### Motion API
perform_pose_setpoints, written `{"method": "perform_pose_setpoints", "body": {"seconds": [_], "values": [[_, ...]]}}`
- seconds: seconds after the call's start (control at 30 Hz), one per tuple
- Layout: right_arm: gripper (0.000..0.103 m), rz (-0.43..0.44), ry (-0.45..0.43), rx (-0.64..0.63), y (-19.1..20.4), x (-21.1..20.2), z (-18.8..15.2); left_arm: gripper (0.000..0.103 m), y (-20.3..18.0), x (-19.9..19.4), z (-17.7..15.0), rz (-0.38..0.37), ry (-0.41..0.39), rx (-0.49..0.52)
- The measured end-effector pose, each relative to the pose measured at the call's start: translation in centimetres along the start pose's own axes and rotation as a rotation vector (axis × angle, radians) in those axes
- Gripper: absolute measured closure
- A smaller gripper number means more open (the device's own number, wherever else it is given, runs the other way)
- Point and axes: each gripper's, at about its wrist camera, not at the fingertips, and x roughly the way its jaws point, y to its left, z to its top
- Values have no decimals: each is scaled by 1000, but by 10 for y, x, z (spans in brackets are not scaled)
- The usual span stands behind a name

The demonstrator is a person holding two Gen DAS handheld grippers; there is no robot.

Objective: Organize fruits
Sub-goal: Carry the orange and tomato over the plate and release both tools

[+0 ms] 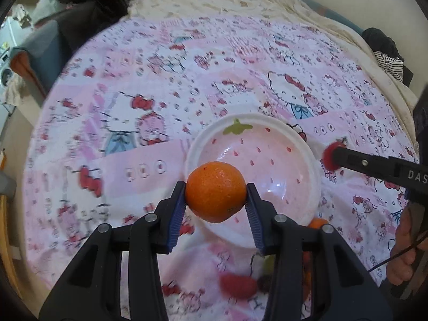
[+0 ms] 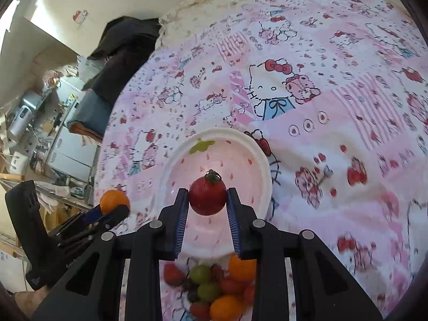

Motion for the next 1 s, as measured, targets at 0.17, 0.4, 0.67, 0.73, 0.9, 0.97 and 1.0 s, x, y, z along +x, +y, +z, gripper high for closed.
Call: {"method": "perform_pose_setpoints", "body": {"seconds": [0.17,0.4,0.67,0.73,0.9,0.97,1.0], "values": [[73,-18,57,-8,-1,36,13,64,-9,32,0,8,25,31],[73,-34,106,-6,-4,71,24,63,-18,61,7,1,40,86],[72,-50,157,37,-18,88,24,62,-16,75,8,13,66,90],[70,-54,159,40,-19,89,23,62,-15,77,8,16,68,82],[69,-41,165,47,-18,90,23,25,-15,70,10,1,38,81],[59,-29,166,51,-18,89,24,17,-16,66,12,2,17,76],[40,-23,159,57,-18,88,24,17,-16,64,13,-4,14,74]]}}
